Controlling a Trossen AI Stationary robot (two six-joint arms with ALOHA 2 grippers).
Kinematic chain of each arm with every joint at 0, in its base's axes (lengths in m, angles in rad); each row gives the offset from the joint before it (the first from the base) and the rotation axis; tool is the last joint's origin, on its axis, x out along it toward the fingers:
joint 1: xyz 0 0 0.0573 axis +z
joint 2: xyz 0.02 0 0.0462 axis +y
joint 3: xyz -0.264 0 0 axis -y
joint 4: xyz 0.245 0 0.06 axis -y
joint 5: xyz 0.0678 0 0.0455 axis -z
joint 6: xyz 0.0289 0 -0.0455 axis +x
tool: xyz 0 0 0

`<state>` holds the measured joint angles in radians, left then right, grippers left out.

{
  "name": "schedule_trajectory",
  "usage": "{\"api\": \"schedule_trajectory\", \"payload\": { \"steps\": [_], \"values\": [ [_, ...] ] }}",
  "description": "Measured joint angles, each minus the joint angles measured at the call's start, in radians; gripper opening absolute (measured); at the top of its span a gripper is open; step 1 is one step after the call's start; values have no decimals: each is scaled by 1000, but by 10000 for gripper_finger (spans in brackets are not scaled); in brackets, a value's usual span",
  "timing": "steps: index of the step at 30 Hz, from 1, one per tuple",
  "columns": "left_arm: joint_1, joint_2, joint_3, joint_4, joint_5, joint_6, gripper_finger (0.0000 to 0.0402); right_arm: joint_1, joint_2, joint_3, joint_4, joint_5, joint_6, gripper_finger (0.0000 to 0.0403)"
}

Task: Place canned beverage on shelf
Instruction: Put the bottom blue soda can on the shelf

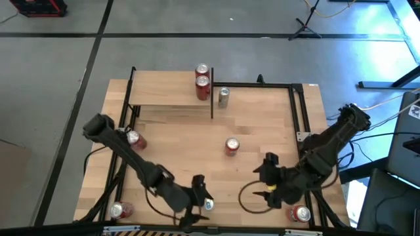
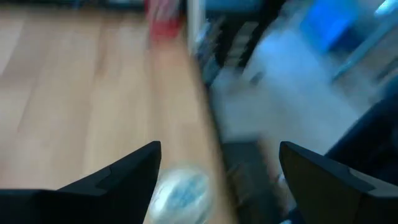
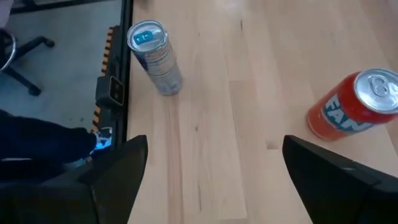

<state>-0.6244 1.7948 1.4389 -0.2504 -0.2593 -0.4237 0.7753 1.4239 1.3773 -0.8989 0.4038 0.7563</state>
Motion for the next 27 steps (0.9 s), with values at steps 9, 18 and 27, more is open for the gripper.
{"api": "schedule_trajectory", "payload": {
  "steps": [9,18,27],
  "values": [
    [-6,90,-6,-22,-35,-9,322,69,0,0,-1,17,73,362],
    [1,94,-5,-58,-54,-19,322,78,0,0,-5,33,82,362],
    [3,90,43,-52,-68,-43,322,76,0,0,-20,53,78,362]
  ]
}}
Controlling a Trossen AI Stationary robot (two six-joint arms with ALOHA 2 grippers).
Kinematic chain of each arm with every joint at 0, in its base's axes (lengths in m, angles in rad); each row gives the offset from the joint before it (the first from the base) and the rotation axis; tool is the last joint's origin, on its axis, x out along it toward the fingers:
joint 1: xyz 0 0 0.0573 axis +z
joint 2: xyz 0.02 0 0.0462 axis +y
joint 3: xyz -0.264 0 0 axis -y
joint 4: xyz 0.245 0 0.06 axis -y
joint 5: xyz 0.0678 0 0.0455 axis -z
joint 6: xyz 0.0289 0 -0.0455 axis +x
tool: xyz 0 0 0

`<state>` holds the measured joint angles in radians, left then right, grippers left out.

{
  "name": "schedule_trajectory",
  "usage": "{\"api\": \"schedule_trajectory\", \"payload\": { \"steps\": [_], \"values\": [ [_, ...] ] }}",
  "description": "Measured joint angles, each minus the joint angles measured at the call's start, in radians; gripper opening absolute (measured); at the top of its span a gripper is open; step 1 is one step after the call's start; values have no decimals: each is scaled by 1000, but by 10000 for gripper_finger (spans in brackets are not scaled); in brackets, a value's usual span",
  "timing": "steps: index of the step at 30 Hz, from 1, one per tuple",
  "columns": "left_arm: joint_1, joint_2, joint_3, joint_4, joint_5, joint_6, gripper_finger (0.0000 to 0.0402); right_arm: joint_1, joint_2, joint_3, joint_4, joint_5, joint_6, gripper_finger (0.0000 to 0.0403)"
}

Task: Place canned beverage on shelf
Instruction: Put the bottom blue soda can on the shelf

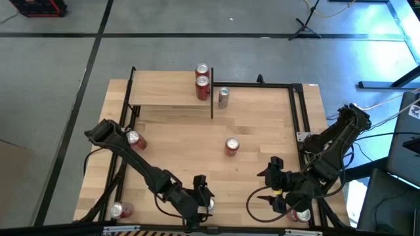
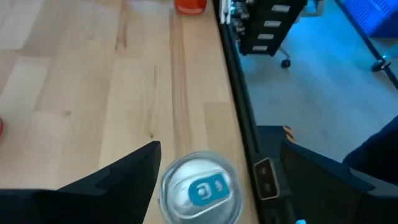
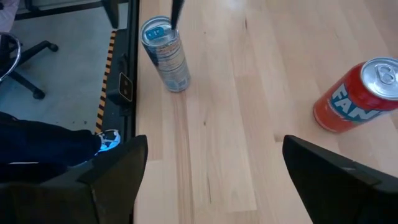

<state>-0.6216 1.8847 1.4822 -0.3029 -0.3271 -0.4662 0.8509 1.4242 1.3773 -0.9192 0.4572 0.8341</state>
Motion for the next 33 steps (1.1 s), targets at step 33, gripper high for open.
{"api": "schedule_trajectory", "payload": {
  "steps": [33],
  "values": [
    [6,9,-65,-21,29,4,322,0,0,0,-51,7,-3,362]
  ]
}}
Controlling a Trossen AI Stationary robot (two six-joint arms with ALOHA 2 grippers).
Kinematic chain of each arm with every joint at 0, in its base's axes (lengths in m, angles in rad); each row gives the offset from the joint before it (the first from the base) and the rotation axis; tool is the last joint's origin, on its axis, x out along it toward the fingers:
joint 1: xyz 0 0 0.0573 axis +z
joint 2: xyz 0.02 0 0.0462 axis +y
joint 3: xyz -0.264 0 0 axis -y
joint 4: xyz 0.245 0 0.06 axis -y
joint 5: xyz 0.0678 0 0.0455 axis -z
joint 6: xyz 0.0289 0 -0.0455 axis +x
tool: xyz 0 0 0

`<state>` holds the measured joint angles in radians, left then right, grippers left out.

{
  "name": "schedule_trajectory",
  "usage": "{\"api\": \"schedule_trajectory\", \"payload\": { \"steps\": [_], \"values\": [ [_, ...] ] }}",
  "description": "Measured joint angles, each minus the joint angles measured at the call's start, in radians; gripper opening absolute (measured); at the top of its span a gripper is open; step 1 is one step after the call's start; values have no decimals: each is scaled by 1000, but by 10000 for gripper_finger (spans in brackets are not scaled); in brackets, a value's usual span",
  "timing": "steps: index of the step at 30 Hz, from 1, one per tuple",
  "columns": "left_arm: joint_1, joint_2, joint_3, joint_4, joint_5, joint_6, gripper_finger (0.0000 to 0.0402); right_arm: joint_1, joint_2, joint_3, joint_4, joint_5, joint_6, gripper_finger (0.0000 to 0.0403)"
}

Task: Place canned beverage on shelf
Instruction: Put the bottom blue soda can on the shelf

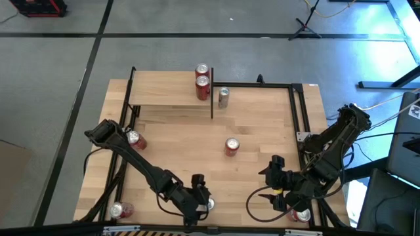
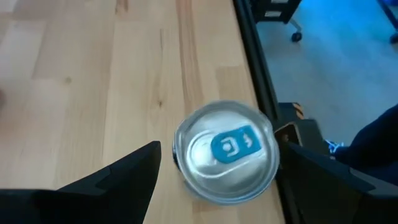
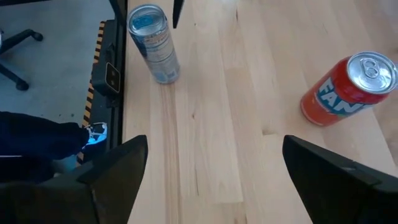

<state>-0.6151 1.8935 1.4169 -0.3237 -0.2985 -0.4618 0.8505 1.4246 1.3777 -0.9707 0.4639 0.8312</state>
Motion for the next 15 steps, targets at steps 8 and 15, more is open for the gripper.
{"api": "schedule_trajectory", "payload": {
  "steps": [8,15],
  "values": [
    [4,0,-65,94,2,-7,322,0,0,0,0,16,-17,362],
    [26,0,-86,121,-16,-58,315,0,0,0,-1,35,-26,362]
  ]
}}
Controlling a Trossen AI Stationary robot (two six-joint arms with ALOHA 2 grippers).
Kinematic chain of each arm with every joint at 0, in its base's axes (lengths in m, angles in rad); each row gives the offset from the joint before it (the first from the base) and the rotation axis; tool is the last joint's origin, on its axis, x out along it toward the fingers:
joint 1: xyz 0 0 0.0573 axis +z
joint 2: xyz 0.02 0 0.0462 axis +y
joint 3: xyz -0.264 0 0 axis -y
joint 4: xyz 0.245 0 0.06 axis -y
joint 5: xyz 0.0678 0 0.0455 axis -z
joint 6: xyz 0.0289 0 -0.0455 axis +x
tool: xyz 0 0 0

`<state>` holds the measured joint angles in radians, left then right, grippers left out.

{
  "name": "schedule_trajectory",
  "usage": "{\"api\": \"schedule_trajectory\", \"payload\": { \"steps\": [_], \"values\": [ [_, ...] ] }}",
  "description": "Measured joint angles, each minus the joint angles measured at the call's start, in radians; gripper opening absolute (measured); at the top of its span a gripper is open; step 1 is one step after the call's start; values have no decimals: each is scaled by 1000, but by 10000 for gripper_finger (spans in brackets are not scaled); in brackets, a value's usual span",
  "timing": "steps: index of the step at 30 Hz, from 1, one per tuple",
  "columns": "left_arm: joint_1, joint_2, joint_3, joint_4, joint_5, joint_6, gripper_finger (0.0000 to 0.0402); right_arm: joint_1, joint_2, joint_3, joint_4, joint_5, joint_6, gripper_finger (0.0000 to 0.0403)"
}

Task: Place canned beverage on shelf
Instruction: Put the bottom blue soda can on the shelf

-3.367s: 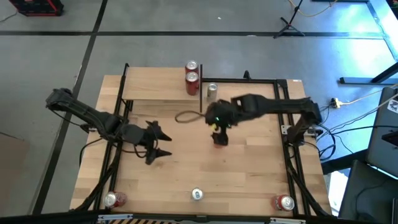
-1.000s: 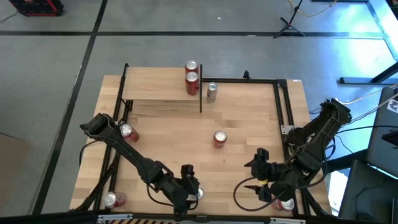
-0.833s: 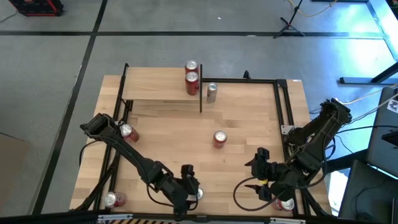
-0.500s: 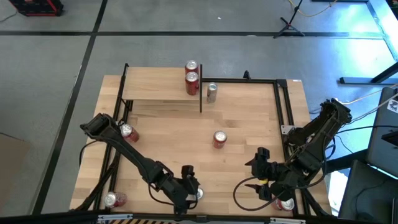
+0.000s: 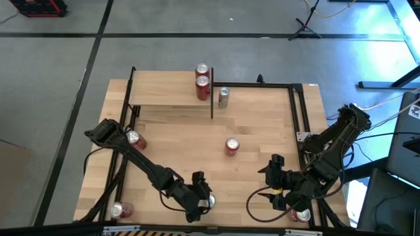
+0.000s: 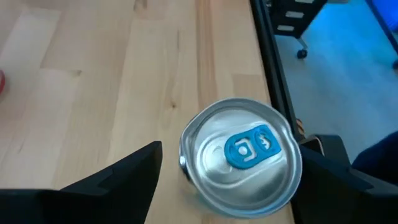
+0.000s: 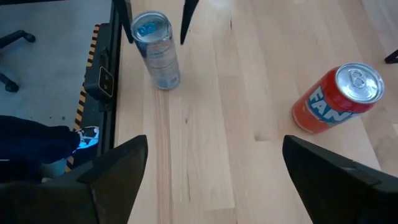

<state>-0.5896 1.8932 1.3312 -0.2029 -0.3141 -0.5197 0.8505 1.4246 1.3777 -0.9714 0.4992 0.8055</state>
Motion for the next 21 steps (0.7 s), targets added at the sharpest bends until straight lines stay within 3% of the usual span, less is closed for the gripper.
{"api": "schedule_trajectory", "payload": {
  "steps": [11,16,21],
  "values": [
    [40,-6,11,-23,-68,-137,207,0,0,0,0,10,0,362],
    [66,-76,92,-143,-76,-152,206,-13,-3,0,-8,40,-15,362],
    [130,-218,149,-308,-84,-126,207,-106,-52,0,-46,40,-72,362]
  ]
}}
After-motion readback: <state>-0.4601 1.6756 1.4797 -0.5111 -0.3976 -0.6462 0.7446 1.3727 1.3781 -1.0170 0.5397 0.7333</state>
